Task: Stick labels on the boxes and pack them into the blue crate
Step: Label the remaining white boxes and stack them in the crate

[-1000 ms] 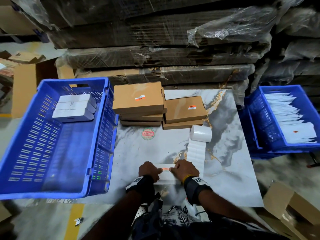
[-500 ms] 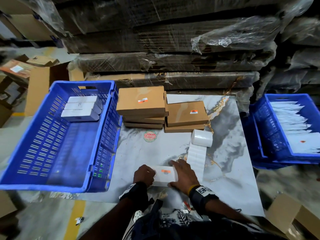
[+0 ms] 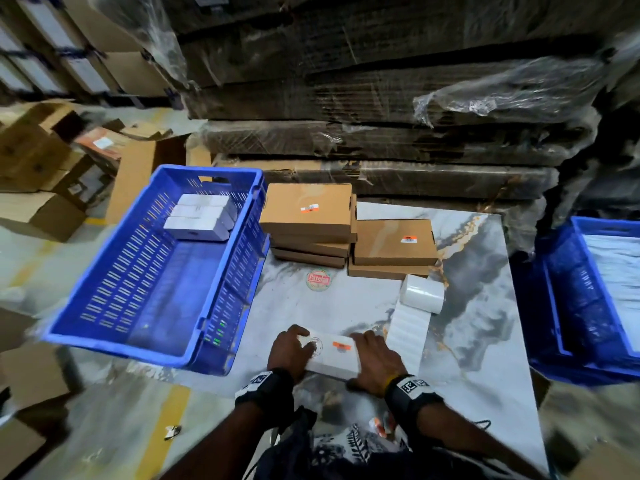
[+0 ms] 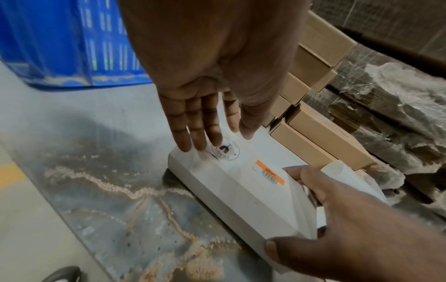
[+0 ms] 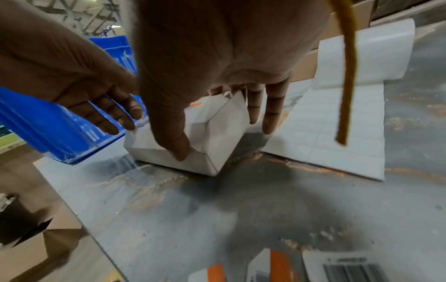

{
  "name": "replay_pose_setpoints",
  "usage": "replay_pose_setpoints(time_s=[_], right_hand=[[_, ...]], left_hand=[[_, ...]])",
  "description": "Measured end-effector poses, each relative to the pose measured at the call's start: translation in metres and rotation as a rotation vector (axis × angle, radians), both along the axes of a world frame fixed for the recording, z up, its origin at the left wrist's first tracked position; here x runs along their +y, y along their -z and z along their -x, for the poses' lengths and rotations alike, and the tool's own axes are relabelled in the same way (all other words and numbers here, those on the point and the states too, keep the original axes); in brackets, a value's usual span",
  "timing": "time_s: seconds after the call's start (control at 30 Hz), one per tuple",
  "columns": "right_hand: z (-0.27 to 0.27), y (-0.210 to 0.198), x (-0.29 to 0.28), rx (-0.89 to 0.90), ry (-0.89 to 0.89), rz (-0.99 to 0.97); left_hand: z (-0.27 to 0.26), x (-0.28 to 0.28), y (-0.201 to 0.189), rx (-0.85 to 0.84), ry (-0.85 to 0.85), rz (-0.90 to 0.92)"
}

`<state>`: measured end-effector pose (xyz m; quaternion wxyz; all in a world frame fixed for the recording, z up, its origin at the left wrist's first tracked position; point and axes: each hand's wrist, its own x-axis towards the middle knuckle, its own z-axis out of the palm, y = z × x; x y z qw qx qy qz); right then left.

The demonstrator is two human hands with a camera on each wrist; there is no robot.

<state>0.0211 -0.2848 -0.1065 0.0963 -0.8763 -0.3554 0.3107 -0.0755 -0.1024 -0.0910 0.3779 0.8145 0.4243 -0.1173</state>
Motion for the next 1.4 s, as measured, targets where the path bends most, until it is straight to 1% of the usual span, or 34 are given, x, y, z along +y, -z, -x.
replay_pose_setpoints(time_s=[0.07, 0.13, 0.17, 0.2, 0.3, 0.37, 0.43, 0.53, 0.67, 0.73, 0.8, 0.9, 1.0, 1.07, 1.13, 1.23, 1.3, 1.4], right_hand=[[-0.008, -0.012, -0.001, -0.006, 0.023, -0.033], [-0.016, -0.028, 0.001, -0.033, 0.033, -0.057], [-0.021, -0.038, 0.003, -0.048, 0.034, -0.072], [-0.025, -0.049, 0.007, -0.066, 0.028, -0.093], [-0.037, -0.079, 0.024, -0.116, 0.008, -0.15], [-0.044, -0.096, 0.038, -0.111, 0.028, -0.207], [-0.05, -0.113, 0.051, -0.05, 0.094, -0.303], [-0.059, -0.133, 0.081, 0.057, 0.203, -0.514], [-0.064, -0.149, 0.134, 0.285, 0.375, -0.765], [-0.063, -0.154, 0.168, 0.379, 0.447, -0.782], [-0.06, -0.157, 0.204, 0.429, 0.445, -0.741], [-0.05, -0.161, 0.254, 0.43, 0.406, -0.676], [-0.035, -0.164, 0.303, 0.378, 0.381, -0.621], [-0.027, -0.164, 0.333, 0.273, 0.328, -0.559], [-0.021, -0.161, 0.361, 0.15, 0.24, -0.429], [-0.015, -0.147, 0.395, 0.038, 0.178, -0.309], [-0.011, -0.129, 0.413, 0.03, 0.197, -0.251], [-0.008, -0.106, 0.428, 0.034, 0.268, -0.189]], left_hand=[[-0.001, 0.004, -0.008, -0.042, -0.033, -0.066], [-0.005, 0.011, -0.017, -0.098, -0.058, -0.075], [-0.008, 0.016, -0.022, -0.134, -0.078, -0.031], [-0.013, 0.02, -0.03, -0.18, -0.11, 0.051], [-0.026, 0.033, -0.059, -0.36, -0.26, 0.361], [-0.033, 0.045, -0.081, -0.47, -0.312, 0.434], [-0.037, 0.06, -0.103, -0.531, -0.315, 0.449], [-0.036, 0.094, -0.131, -0.613, -0.333, 0.45], [-0.023, 0.142, -0.154, -0.691, -0.348, 0.507], [-0.015, 0.17, -0.162, -0.684, -0.355, 0.489], [-0.005, 0.199, -0.168, -0.691, -0.379, 0.47], [0.009, 0.243, -0.166, -0.711, -0.428, 0.462], [0.018, 0.284, -0.155, -0.708, -0.498, 0.395], [0.021, 0.306, -0.145, -0.7, -0.53, 0.346], [0.023, 0.327, -0.134, -0.684, -0.543, 0.296], [0.022, 0.356, -0.105, -0.65, -0.589, 0.258], [0.018, 0.373, -0.08, -0.624, -0.629, 0.272], [0.011, 0.39, -0.047, -0.607, -0.692, 0.347]])
